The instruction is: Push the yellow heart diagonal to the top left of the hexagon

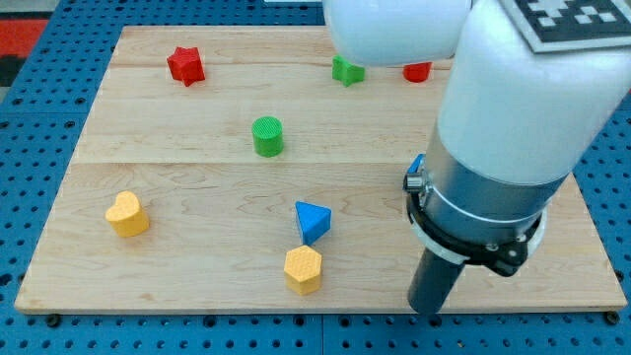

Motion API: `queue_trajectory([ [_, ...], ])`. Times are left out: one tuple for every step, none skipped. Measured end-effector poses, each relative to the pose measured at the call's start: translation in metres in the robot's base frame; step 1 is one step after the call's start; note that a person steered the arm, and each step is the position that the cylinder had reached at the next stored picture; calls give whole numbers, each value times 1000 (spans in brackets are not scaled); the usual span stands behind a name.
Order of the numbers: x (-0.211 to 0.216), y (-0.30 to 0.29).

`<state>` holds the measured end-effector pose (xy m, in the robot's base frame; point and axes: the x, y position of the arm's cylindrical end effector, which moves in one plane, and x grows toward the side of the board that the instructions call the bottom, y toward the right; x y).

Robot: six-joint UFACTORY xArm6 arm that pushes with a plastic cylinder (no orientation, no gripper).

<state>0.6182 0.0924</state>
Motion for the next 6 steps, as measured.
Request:
queue_trajectory([
  [0,-72],
  [0,-180],
  [-19,-262],
  [-60,-342],
  [-122,-371],
  [-101,-332],
])
